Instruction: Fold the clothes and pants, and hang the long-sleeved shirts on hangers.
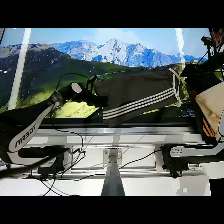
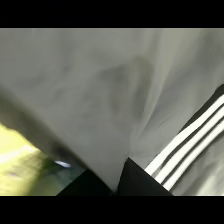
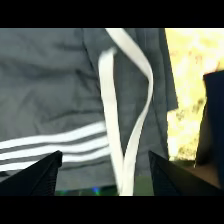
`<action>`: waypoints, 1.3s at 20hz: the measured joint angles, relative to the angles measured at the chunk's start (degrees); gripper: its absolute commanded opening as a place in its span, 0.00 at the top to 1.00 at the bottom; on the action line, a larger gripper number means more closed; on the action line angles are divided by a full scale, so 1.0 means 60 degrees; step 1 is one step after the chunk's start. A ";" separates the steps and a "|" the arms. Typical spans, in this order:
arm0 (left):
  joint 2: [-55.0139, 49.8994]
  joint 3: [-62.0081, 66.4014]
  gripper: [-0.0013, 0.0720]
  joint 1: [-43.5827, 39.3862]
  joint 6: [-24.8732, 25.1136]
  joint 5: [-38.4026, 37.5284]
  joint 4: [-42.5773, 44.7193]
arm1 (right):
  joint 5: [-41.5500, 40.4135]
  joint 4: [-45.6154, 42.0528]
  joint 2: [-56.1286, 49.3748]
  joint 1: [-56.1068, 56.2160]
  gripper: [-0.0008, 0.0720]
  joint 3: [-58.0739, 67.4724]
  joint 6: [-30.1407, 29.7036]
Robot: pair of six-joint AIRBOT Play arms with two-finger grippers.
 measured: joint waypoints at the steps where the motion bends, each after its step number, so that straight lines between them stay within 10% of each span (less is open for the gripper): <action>1: 0.0113 0.0131 0.97 0.0197 0.0080 -0.0022 0.0237 | -0.0219 0.0062 0.0000 -0.0004 0.18 -0.0098 0.0000; 17: 0.2160 0.0732 0.97 0.3960 0.0656 -0.3031 0.4484 | -0.2710 0.5257 -0.0882 0.1424 0.04 -0.4674 -0.1508; 18: 0.2127 0.0732 0.97 0.3960 0.0663 -0.3038 0.4488 | -0.3031 0.5402 -0.0911 0.1785 0.19 -0.4696 -0.1515; 20: 0.2080 0.0732 0.97 0.3960 0.0674 -0.3096 0.4495 | -0.3628 0.5475 -0.0987 0.2452 0.87 -0.4641 -0.1588; 22: 0.2051 0.0732 0.97 0.3956 0.0678 -0.3093 0.4495 | -0.3883 0.5300 -0.1002 0.3024 0.96 -0.4386 -0.1672; 23: 0.2040 0.0732 0.85 0.3963 0.0681 -0.3027 0.4495 | -0.4058 0.5198 -0.0991 0.3249 0.96 -0.4171 -0.1698; 25: 0.2033 0.0780 0.10 0.3985 0.0681 -0.2801 0.4535 | -0.4084 0.4761 -0.0805 0.3486 0.96 -0.3632 -0.1621; 26: 0.2033 0.0845 0.04 0.4000 0.0681 -0.2688 0.4597 | -0.4124 0.4422 -0.0656 0.3515 0.96 -0.3315 -0.1421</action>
